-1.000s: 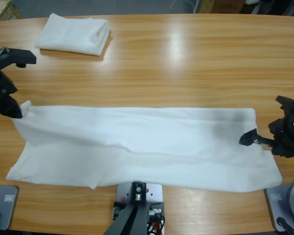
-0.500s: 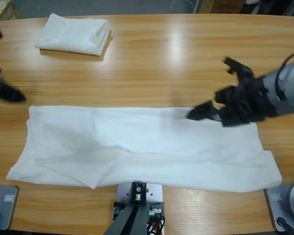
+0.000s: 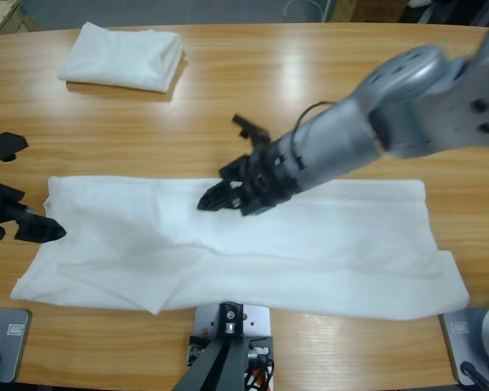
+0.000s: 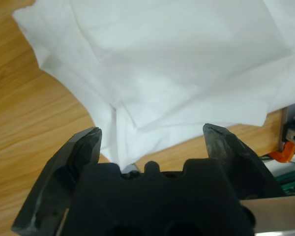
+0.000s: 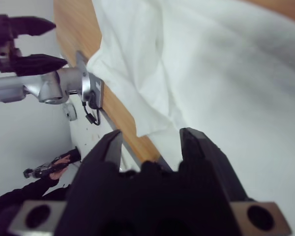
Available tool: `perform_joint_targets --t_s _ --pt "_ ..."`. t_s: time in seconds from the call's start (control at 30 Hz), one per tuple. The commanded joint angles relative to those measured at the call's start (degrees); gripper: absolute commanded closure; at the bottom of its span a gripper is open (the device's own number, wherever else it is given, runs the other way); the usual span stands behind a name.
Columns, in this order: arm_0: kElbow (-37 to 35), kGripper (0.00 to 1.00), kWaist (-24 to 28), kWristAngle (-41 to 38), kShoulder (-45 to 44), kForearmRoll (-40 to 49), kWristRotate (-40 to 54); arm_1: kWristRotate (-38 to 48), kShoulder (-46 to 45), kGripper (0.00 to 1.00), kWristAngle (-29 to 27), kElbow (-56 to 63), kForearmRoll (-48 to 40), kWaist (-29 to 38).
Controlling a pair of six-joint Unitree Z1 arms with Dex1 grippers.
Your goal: Fold clothes
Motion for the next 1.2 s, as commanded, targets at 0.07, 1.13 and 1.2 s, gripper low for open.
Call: perform_joint_targets --t_s 0.07,1.13,1.2 --pt "0.1 0.394 -1.6 -2.2 6.8 -2.2 -0.7 3.3 9.6 0.52 3.5 -0.6 -9.3 2.7" --pt "1.7 0.497 -3.9 -2.9 9.0 -2.7 -1.6 1.7 17.7 1.0 5.9 -3.2 -15.5 5.5" --pt "1.9 0.497 -4.0 -2.9 9.1 -2.7 -1.6 0.9 16.7 1.0 5.0 -3.2 -15.4 5.9"
